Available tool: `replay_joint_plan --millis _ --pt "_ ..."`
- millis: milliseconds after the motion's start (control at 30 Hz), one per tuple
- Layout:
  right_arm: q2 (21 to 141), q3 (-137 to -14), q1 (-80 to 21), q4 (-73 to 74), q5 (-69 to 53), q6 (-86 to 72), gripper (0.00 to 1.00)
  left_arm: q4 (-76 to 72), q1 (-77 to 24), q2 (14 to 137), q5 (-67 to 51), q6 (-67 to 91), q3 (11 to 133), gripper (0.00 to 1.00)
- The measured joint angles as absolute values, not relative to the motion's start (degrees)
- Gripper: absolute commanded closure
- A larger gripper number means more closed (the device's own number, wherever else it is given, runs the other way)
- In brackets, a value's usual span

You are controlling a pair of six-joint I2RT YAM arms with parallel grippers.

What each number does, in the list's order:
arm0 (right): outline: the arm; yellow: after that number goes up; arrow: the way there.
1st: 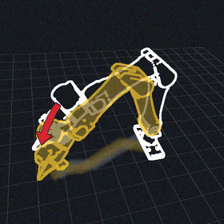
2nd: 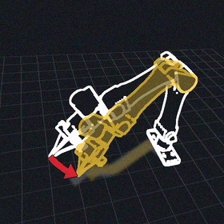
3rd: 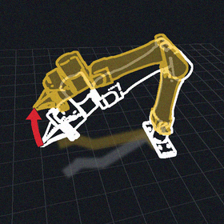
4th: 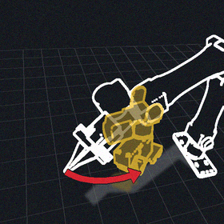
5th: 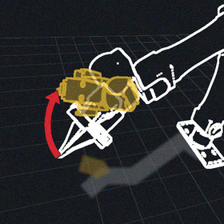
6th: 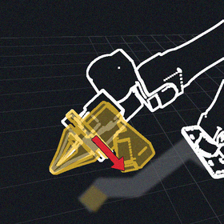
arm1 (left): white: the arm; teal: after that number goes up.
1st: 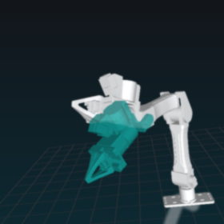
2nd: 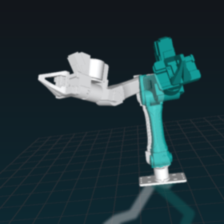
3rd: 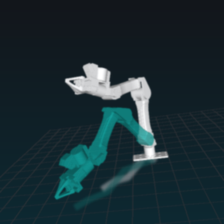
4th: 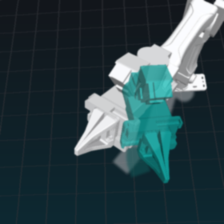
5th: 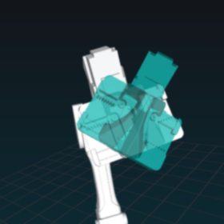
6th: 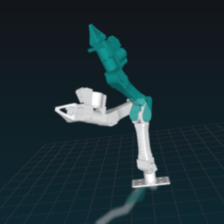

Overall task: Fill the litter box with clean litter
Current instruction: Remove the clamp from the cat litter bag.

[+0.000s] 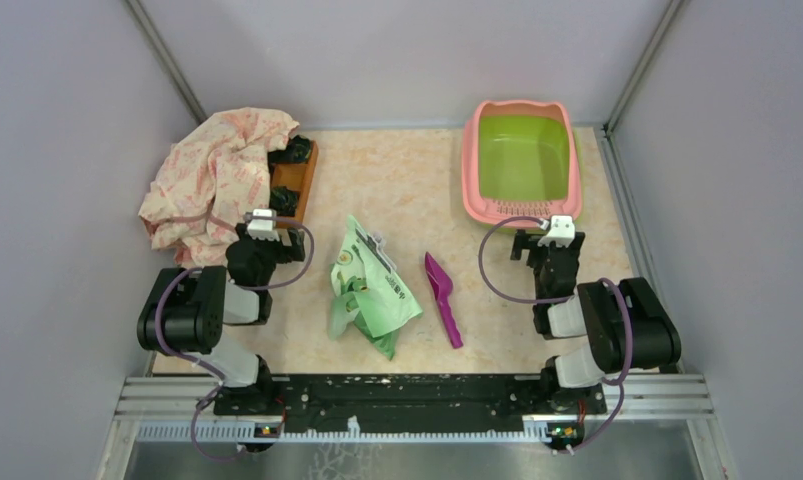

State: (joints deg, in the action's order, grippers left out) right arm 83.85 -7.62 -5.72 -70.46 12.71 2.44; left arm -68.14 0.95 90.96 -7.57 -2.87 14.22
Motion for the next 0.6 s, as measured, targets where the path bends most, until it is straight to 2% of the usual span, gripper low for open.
replay_joint_plan --millis 200,367,500,600 --pt "83.85 -7.62 -5.72 -70.48 13.28 2.26 0.02 -67.79 0.93 90.83 -8.93 -3.77 14.37 0.01" --pt "82.11 -4.51 -5.61 -74.30 19.18 -0.08 0.02 -56.27 -0.03 83.11 -10.72 -4.69 18.83 0.01" --pt "66.43 -0.45 -7.18 -71.02 21.74 0.34 0.02 -50.98 -3.01 74.91 -10.76 -4.25 21.78 0.01" --pt "48.16 -3.99 -7.66 -58.37 22.00 -1.30 0.02 -45.95 -4.80 71.44 -10.76 -3.42 24.23 0.01"
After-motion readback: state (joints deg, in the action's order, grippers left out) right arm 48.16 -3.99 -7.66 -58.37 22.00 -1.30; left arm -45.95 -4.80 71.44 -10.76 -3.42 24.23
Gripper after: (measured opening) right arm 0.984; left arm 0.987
